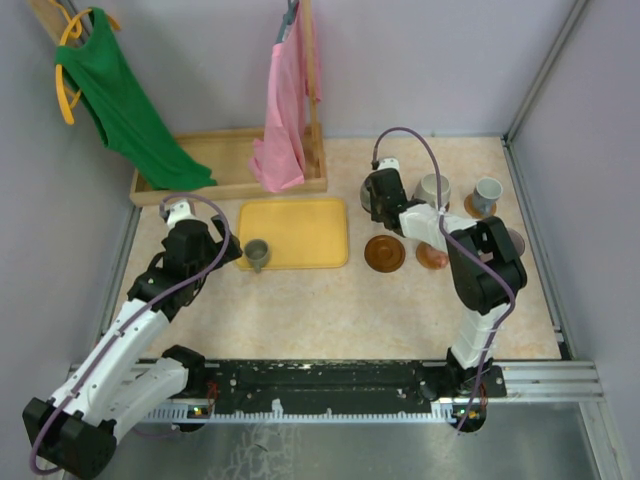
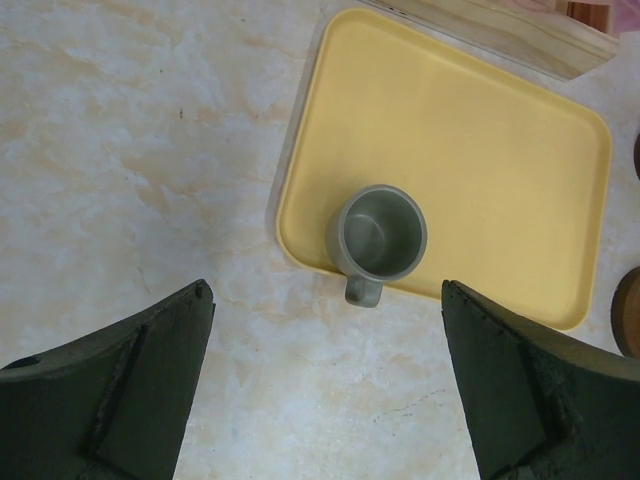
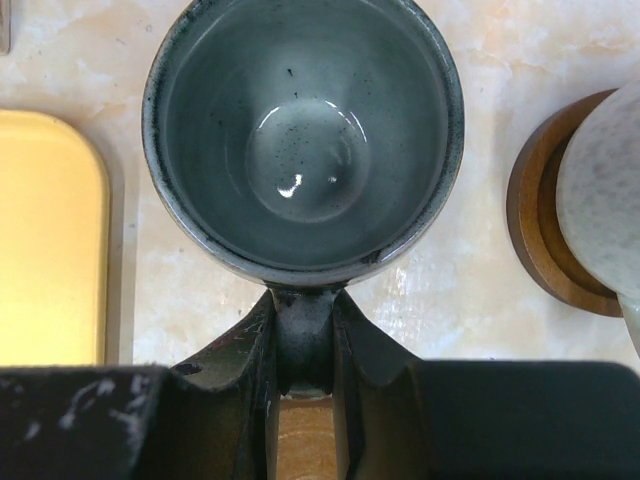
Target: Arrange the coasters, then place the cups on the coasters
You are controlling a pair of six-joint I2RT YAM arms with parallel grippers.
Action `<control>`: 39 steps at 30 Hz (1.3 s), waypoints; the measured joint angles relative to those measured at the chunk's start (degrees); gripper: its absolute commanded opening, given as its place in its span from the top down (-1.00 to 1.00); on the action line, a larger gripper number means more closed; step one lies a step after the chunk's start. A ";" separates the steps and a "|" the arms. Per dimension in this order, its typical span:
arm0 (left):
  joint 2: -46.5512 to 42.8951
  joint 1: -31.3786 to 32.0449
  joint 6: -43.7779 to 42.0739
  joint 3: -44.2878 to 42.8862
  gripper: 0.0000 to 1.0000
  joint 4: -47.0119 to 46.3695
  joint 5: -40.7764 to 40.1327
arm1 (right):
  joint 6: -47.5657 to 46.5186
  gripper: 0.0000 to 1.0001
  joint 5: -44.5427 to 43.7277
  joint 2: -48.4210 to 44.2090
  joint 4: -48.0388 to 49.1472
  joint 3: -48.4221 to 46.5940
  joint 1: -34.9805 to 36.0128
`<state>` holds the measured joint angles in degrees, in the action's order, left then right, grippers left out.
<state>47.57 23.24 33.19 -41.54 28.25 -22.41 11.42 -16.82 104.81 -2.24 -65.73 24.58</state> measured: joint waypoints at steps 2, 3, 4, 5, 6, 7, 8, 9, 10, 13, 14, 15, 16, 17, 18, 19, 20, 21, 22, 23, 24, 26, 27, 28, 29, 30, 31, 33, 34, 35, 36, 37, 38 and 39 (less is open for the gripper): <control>0.07 0.00 0.02 0.00 -0.99 -0.07 0.00 | 0.31 1.00 0.07 -0.55 -0.26 0.52 0.00; 0.13 0.00 0.02 0.00 -0.99 -0.09 0.00 | 0.35 1.00 0.07 -0.61 -0.42 0.52 0.00; 0.26 0.00 0.02 0.00 -0.99 -0.15 0.02 | 0.39 1.00 0.07 -0.63 -0.44 0.52 0.00; 0.37 0.00 0.02 0.00 -0.99 -0.22 0.02 | 0.42 1.00 0.07 -0.63 -0.44 0.52 0.00; 0.48 0.00 0.02 0.00 -0.99 -0.26 0.04 | 0.46 1.00 0.07 -0.63 -0.42 0.57 0.00; 0.55 0.00 0.02 0.00 -0.99 -0.28 0.04 | 0.59 1.00 0.04 -0.63 -0.37 0.59 0.00; 0.59 0.00 0.02 0.00 -0.99 -0.33 0.04 | 0.63 1.00 0.04 -0.66 -0.37 0.59 0.00; 0.59 0.00 0.00 0.00 -0.99 -0.39 0.04 | 0.70 1.00 0.02 -0.66 -0.37 0.61 0.00; 0.59 0.00 0.02 0.00 -0.99 -0.42 0.04 | 0.70 1.00 0.04 -0.66 -0.37 0.61 0.00; 0.59 0.00 0.02 0.00 -0.99 -0.42 0.04 | 0.76 0.89 0.04 -0.66 -0.39 0.61 0.00; 0.59 0.00 0.02 0.00 -0.99 -0.42 0.04 | 0.76 0.83 0.02 -0.66 -0.39 0.61 0.00; 0.59 0.00 0.00 0.00 -0.99 -0.42 0.04 | 0.79 0.78 0.02 -0.66 -0.39 0.61 0.00; 0.59 0.00 0.00 0.00 -0.99 -0.42 0.04 | 0.79 0.74 0.04 -0.66 -0.39 0.61 0.00; 0.59 0.00 0.02 0.00 -0.99 -0.42 0.04 | 0.79 0.68 0.04 -0.66 -0.39 0.61 0.00; 0.59 0.00 0.02 0.00 -0.99 -0.42 0.04 | 0.81 0.64 0.04 -0.66 -0.42 0.61 0.00; 0.59 0.00 0.00 0.00 -0.99 -0.42 0.04 | 0.79 0.62 0.04 -0.66 -0.42 0.61 0.00; 0.57 0.00 0.02 0.00 -0.99 -0.42 0.04 | 0.79 0.59 0.04 -0.66 -0.42 0.61 0.00; 0.57 0.00 0.02 0.00 -0.99 -0.42 0.04 | 0.79 0.56 0.04 -0.66 -0.42 0.61 0.00; 0.52 0.00 0.02 0.00 -0.99 -0.39 0.04 | 0.79 0.52 0.04 -0.66 -0.44 0.61 0.00; 0.50 0.00 0.02 0.00 -0.99 -0.39 0.04 | 0.81 0.51 0.07 -0.66 -0.46 0.61 0.00; 0.48 0.00 0.02 0.00 -0.99 -0.39 0.04 | 0.83 0.50 0.09 -0.66 -0.44 0.61 0.00; 0.42 0.00 0.02 0.00 -0.99 -0.39 0.04 | 0.83 0.47 0.04 -0.66 -0.24 0.59 -0.02; 0.37 0.00 0.02 0.00 -0.99 -0.39 0.04 | 0.83 0.47 0.04 -0.66 -0.09 0.59 0.00; 0.33 0.00 0.02 0.00 -0.99 -0.39 0.04 | 0.81 0.46 0.07 -0.66 0.02 0.59 0.00; 0.31 0.00 0.02 0.00 -0.99 -0.39 0.04 | 0.81 0.46 0.07 -0.66 0.07 0.59 0.00; 0.31 0.00 0.02 0.00 -0.99 -0.39 0.02 | 0.81 0.46 0.07 -0.66 0.13 0.59 0.00; 0.31 0.00 0.02 0.00 -0.99 -0.39 0.02 | 0.83 0.46 0.07 -0.66 0.20 0.59 0.00; 0.28 0.00 0.02 0.00 -0.99 -0.39 0.02 | 0.81 0.45 0.07 -0.66 0.20 0.59 0.00; 0.28 0.00 0.02 0.00 -0.99 -0.39 0.02 | 0.81 0.45 0.07 -0.66 0.20 0.59 0.00; 0.28 0.00 0.02 0.00 -0.99 -0.39 0.02 | 0.81 0.45 0.07 -0.66 0.20 0.59 0.00; 0.28 0.00 0.02 0.00 -0.99 -0.39 0.02 | 0.83 0.44 0.07 -0.66 0.20 0.59 0.00; 0.28 0.00 0.02 0.00 -0.99 -0.39 0.02 | 0.83 0.44 0.07 -0.66 0.17 0.59 0.00; 0.28 0.00 0.02 0.00 -0.99 -0.39 0.02 | 0.85 0.43 0.04 -0.68 0.15 0.59 0.00; 0.28 0.00 0.02 0.00 -0.99 -0.39 0.02 | 0.96 0.42 0.04 -0.74 0.13 0.59 0.00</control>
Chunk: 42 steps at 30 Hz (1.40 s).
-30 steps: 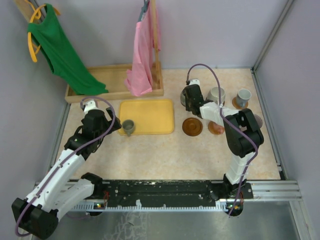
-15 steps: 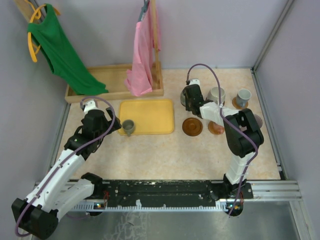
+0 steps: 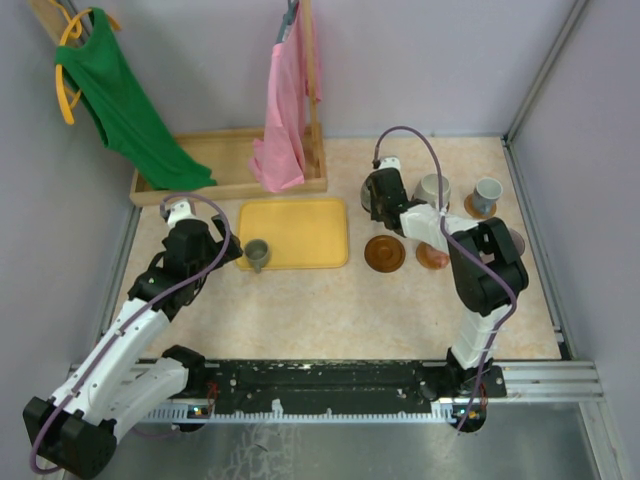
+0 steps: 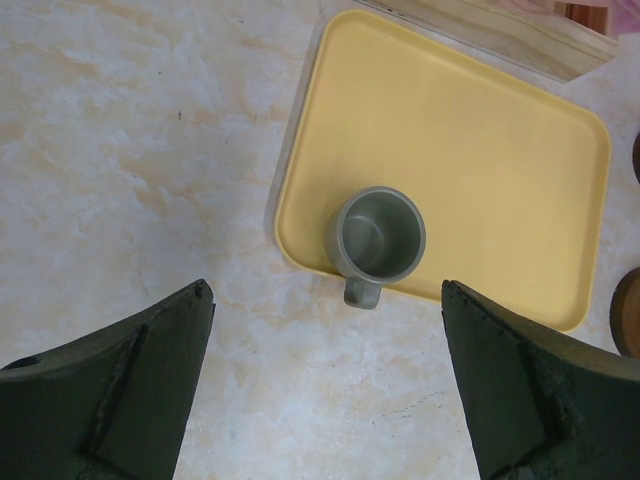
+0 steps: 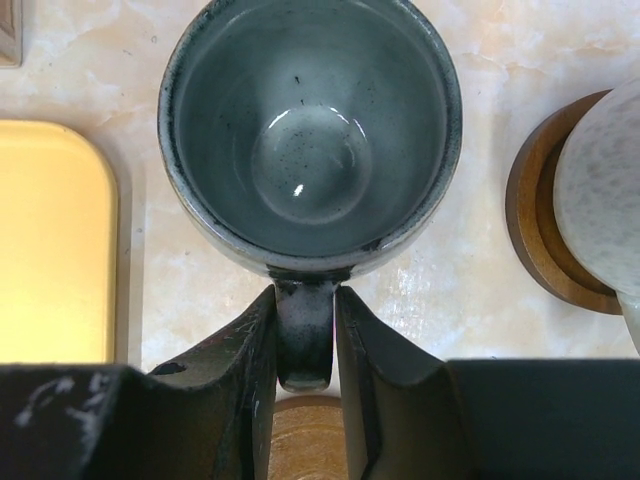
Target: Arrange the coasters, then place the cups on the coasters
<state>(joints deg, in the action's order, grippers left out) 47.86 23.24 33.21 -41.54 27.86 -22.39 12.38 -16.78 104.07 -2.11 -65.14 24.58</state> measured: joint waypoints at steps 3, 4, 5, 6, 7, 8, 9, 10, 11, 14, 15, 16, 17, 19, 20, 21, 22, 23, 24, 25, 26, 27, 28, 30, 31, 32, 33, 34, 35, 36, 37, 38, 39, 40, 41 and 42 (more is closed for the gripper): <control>-0.02 0.00 0.00 0.00 -0.99 0.00 0.00 | 0.52 0.42 -0.04 -0.66 -0.37 0.02 0.00; -0.04 0.00 0.00 0.00 -0.99 0.00 0.00 | 0.70 0.42 -0.13 -1.62 -0.55 0.04 0.02; -0.09 0.00 0.00 0.00 -0.99 0.00 0.00 | 0.81 0.41 -0.22 -2.49 -0.55 0.28 0.13; -0.11 0.00 0.00 0.00 -0.99 0.00 0.00 | 0.90 0.41 -0.44 -3.65 -1.01 0.39 0.42; -0.17 0.00 -0.02 0.00 -0.99 0.00 0.00 | 0.92 0.41 -0.66 -4.48 -1.09 0.48 0.59; -0.20 0.00 -0.02 0.00 -0.99 0.00 0.00 | 1.01 0.41 -1.14 -5.77 -1.53 0.61 0.87; -0.22 0.00 -0.02 0.00 -0.99 0.00 0.00 | 1.22 0.41 -1.57 -7.23 -2.19 0.63 1.31; -0.22 0.00 -0.04 0.00 -0.99 0.00 0.00 | 1.38 0.41 -1.99 -8.81 -2.45 0.63 1.90; -0.24 0.00 -0.04 0.00 -0.99 0.00 0.00 | 1.51 0.41 -2.29 -10.01 -2.62 0.63 2.49; -0.24 0.00 -0.04 0.00 -0.99 -0.02 0.02 | 2.25 0.41 -3.32 -13.77 -3.74 0.63 5.25; -0.24 0.00 -0.04 0.00 -0.99 -0.02 0.02 | 2.56 0.41 -3.37 -14.69 -4.09 0.63 6.25; -0.24 0.00 -0.04 0.00 -0.99 -0.02 0.02 | 2.99 0.41 -3.32 -15.54 -4.59 0.63 7.28; -0.24 0.00 -0.04 0.00 -0.99 -0.02 0.02 | 3.63 0.41 -3.13 -16.33 -5.16 0.66 8.31; -0.24 0.00 -0.07 0.00 -0.99 0.00 -0.04 | 4.74 0.41 -2.71 -17.33 -6.25 0.68 10.23; -0.26 0.00 -0.09 0.00 -0.99 0.00 -0.11 | 5.16 0.41 -2.62 -17.64 -6.71 0.70 11.30; -0.33 0.00 -0.24 0.00 -0.99 0.02 -0.20 | 5.53 0.41 -2.69 -17.84 -7.26 0.72 12.68; -0.42 0.00 -0.31 0.00 -0.99 0.02 -0.33 | 5.88 0.41 -2.71 -17.86 -7.65 0.74 13.99; -0.61 -0.04 -0.48 0.00 -0.99 0.02 -0.55 | 6.29 0.41 -2.73 -17.86 -8.26 0.74 15.78; -0.83 -0.15 -0.74 0.00 -0.99 0.02 -0.70 | 6.80 0.41 -2.64 -17.86 -8.94 0.74 17.68; -1.05 -0.17 -1.09 0.00 -0.99 0.02 -0.81 | 7.15 0.41 -2.60 -17.86 -9.42 0.74 19.10; -1.22 -0.26 -1.38 0.00 -0.99 0.02 -0.98 | 7.76 0.42 -2.56 -17.86 -9.81 0.72 20.94; -1.29 -0.39 -1.66 0.00 -0.99 0.04 -1.18 | 8.37 0.41 -2.40 -17.84 -10.19 0.70 22.60; -1.29 -0.59 -1.95 0.00 -0.99 0.07 -1.33 | 8.85 0.41 -2.27 -17.75 -10.58 0.63 23.78; -1.29 -1.07 -2.34 0.00 -0.99 0.24 -1.66 | 10.12 0.42 -2.10 -17.27 -11.17 0.37 26.67; -1.31 -1.36 -2.51 0.02 -0.99 0.26 -1.77 | 10.67 0.42 -2.01 -16.81 -11.41 0.09 27.87; -1.36 -1.62 -2.73 0.04 -0.99 0.24 -1.79 | 11.26 0.41 -1.99 -16.13 -11.63 -0.35 29.16; -1.53 -1.95 -3.08 0.22 -0.99 0.09 -1.77 | 11.74 0.41 -1.92 -15.39 -11.74 -0.83 30.42; -1.79 -2.29 -3.41 0.46 -0.99 0.02 -1.75 | 12.33 0.41 -1.88 -14.49 -12.09 -1.51 31.80; -2.10 -2.67 -3.74 0.70 -0.99 -0.02 -1.70 | 12.96 0.41 -1.77 -13.64 -12.24 -2.21 33.03; -2.38 -3.13 -4.15 0.85 -0.99 -0.02 -1.66 | 13.53 0.41 -1.62 -12.72 -12.35 -2.93 34.16; -2.60 -3.65 -4.61 0.92 -0.99 -0.02 -1.60 | 14.16 0.41 -1.38 -11.82 -12.33 -3.61 35.15; -2.80 -4.17 -4.87 0.92 -0.99 -0.04 -1.60 | 14.84 0.41 -1.07 -10.93 -12.28 -4.22 36.17; -3.02 -4.66 -5.11 0.94 -0.99 -0.07 -1.60 | 15.37 0.41 -0.85 -10.16 -12.35 -4.76 36.83; -3.34 -5.14 -5.31 1.07 -0.99 -0.26 -1.60 | 16.06 0.41 -0.63 -8.92 -12.72 -6.01 37.66; -3.61 -5.42 -5.44 1.22 -0.99 -0.52 -1.57 | 16.59 0.41 -0.37 -7.41 -12.76 -7.39 38.25; -3.89 -5.75 -5.66 1.40 -1.00 -0.74 -1.49 | 17.09 0.41 -0.13 -5.97 -12.74 -8.63 38.75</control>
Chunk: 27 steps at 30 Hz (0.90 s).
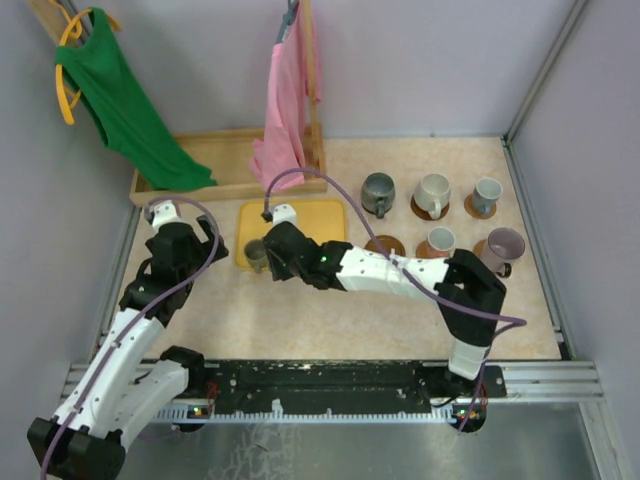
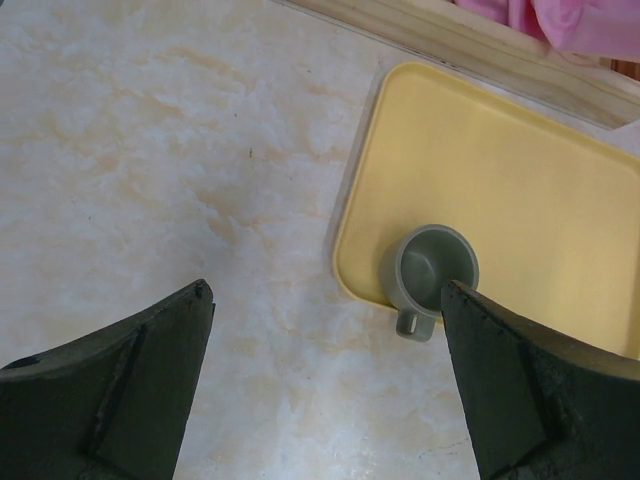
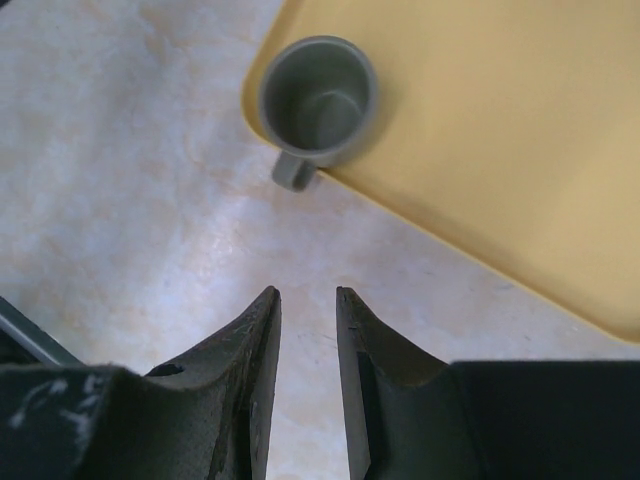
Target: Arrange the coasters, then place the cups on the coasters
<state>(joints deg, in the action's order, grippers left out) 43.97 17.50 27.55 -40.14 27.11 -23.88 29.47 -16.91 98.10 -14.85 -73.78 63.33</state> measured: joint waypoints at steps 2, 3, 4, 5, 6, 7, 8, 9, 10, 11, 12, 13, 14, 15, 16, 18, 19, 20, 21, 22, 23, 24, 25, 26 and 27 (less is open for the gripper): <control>-0.20 -0.55 -0.17 0.22 -0.99 -0.15 0.39 | 1.01 0.41 0.37 3.02 0.02 -2.64 0.90; -0.13 -0.79 -0.17 0.22 -0.99 -0.13 0.70 | 1.55 0.41 0.57 4.55 0.07 -3.82 1.25; -0.02 -1.16 -0.17 0.22 -0.99 -0.13 1.03 | 1.95 0.41 0.74 5.75 0.07 -4.70 1.51; 0.07 -1.40 -0.15 0.22 -0.99 -0.09 1.33 | 2.36 0.41 0.92 7.28 0.07 -5.68 1.68; 0.11 -1.73 -0.13 0.24 -0.99 -0.04 1.66 | 2.75 0.41 1.01 8.76 0.04 -6.62 1.81; 0.11 -2.01 -0.09 0.24 -0.99 0.00 1.99 | 3.08 0.40 0.98 9.92 -0.07 -7.39 1.88; -0.02 -2.27 -0.02 0.24 -0.99 0.04 2.23 | 3.30 0.40 0.96 11.23 -0.17 -8.26 1.92; -0.26 -2.43 0.07 0.33 -0.99 0.07 2.54 | 3.65 0.40 0.92 12.76 -0.22 -9.22 1.97; -0.68 -2.54 0.11 0.48 -0.99 0.11 2.75 | 3.76 0.40 0.92 13.68 -0.26 -9.66 1.97; -1.22 -2.56 0.28 0.59 -0.99 0.33 3.06 | 3.96 0.40 0.94 14.71 -0.20 -10.19 1.97; -1.68 -2.56 0.39 0.61 -0.99 0.52 3.26 | 4.13 0.39 0.94 15.43 -0.24 -10.51 2.01; -2.16 -2.54 0.52 0.61 -0.99 0.66 3.54 | 4.26 0.39 0.94 16.24 -0.44 -10.93 2.03; -2.45 -2.56 0.61 0.61 -0.99 0.87 3.65 | 4.39 0.38 0.90 16.79 -0.83 -11.32 2.08; -2.67 -2.56 0.68 0.61 -0.99 1.20 3.78 | 4.57 0.37 0.92 17.33 -1.14 -11.87 2.08; -2.75 -2.56 0.68 0.61 -0.99 1.55 3.85 | 4.74 0.37 0.83 17.97 -1.22 -12.59 2.08; -2.78 -2.56 0.68 0.61 -0.99 2.16 4.00 | 4.87 0.33 0.74 18.84 -1.16 -13.55 2.08; -2.80 -2.56 0.70 0.61 -0.99 2.47 4.04 | 5.01 0.31 0.72 19.15 -1.09 -13.79 2.08; -2.80 -2.56 0.70 0.61 -0.99 2.64 4.09 | 5.11 0.31 0.70 19.32 -1.25 -14.05 2.08; -2.80 -2.56 0.72 0.61 -0.99 2.75 4.22 | 5.18 0.30 0.70 19.43 -1.05 -14.12 2.08; -2.80 -2.56 0.72 0.61 -0.99 2.89 4.33 | 5.27 0.30 0.66 19.50 -1.07 -14.14 2.08; -2.80 -2.56 0.74 0.61 -0.99 2.97 4.48 | 5.31 0.30 0.57 19.52 -1.07 -14.12 2.08; -2.80 -2.56 0.76 0.59 -0.99 3.04 4.59 | 5.35 0.30 0.42 19.63 -1.07 -14.14 2.08; -2.84 -2.56 0.83 0.59 -0.99 3.10 4.68 | 5.44 0.30 0.28 19.69 -1.07 -14.16 2.08; -2.86 -2.56 0.85 0.61 -0.99 3.15 4.72 | 5.55 0.30 0.09 19.74 -1.11 -14.16 2.08; -2.89 -2.56 0.87 0.61 -0.99 3.17 4.79 | 5.60 0.29 -0.07 19.74 -1.20 -14.19 2.08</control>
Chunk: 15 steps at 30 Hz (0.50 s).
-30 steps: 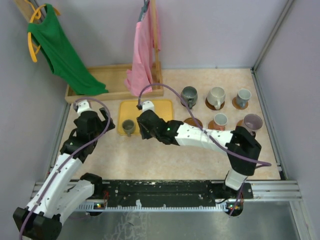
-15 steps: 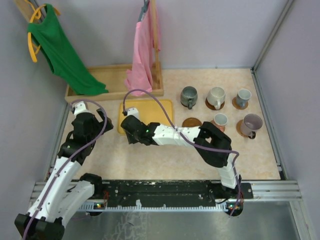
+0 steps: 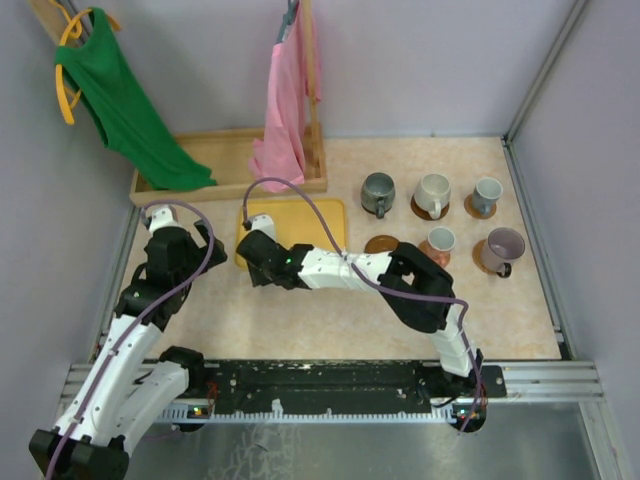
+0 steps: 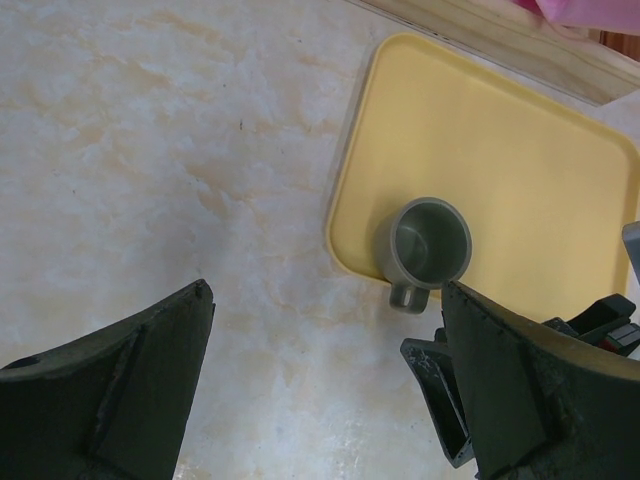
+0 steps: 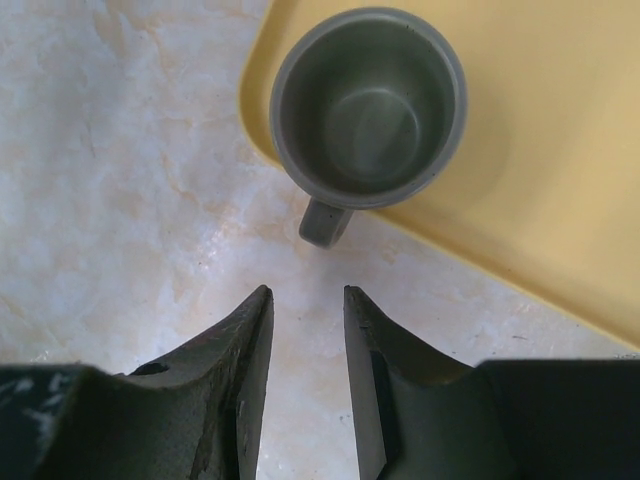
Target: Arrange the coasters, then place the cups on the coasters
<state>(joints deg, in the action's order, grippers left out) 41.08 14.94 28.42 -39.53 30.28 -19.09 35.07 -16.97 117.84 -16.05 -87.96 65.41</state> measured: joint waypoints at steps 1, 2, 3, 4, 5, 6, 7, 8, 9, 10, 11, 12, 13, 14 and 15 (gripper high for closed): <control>0.00 0.00 0.02 -0.02 -0.99 0.00 0.07 | 0.04 0.30 -0.20 0.04 -0.22 -0.20 0.00; 0.00 0.00 0.02 0.00 -0.99 0.00 0.13 | 0.07 0.30 -0.46 0.15 -0.20 -0.48 0.00; 0.00 0.00 0.02 0.00 -0.99 0.00 0.17 | 0.07 0.29 -0.70 0.35 -0.26 -0.87 0.00; 0.00 0.00 0.02 0.00 -0.99 0.00 0.24 | 0.07 0.29 -0.92 0.63 -0.26 -1.31 0.00; 0.00 0.00 0.02 0.00 -0.99 0.00 0.26 | 0.07 0.29 -1.20 1.01 -0.28 -1.84 0.00; 0.00 0.00 0.02 0.00 -0.99 0.02 0.26 | 0.04 0.29 -1.46 1.42 -0.28 -2.23 0.00; 0.00 0.00 0.02 -0.02 -0.99 0.00 0.26 | 0.07 0.29 -1.68 1.77 -0.24 -2.54 0.00; 0.00 0.00 0.02 -0.02 -0.99 0.00 0.26 | 0.09 0.29 -1.90 2.16 -0.37 -2.91 0.00; 0.00 0.00 0.02 -0.02 -0.99 0.00 0.26 | 0.11 0.29 -2.14 2.67 -0.48 -3.30 -0.02; 0.00 0.00 0.02 -0.02 -0.99 0.00 0.26 | 0.11 0.29 -2.34 3.21 -0.68 -3.78 -0.02; 0.00 0.00 0.02 -0.02 -0.99 0.00 0.26 | 0.13 0.29 -2.56 3.82 -1.09 -4.44 -0.02; 0.00 0.00 0.02 -0.02 -0.99 0.00 0.26 | 0.11 0.29 -2.75 4.33 -1.42 -4.90 -0.02; 0.00 0.00 0.02 -0.02 -0.99 0.02 0.26 | 0.13 0.29 -2.99 4.66 -1.73 -5.20 -0.02; 0.00 0.00 0.02 -0.02 -0.99 0.02 0.26 | 0.13 0.29 -3.15 4.72 -2.05 -5.31 -0.02; 0.00 0.00 0.02 -0.02 -0.99 0.02 0.26 | 0.13 0.29 -3.43 4.83 -2.75 -5.62 -0.04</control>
<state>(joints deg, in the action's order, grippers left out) 41.08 14.94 28.45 -39.55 30.30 -18.83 35.20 -20.40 122.67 -18.81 -93.58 65.36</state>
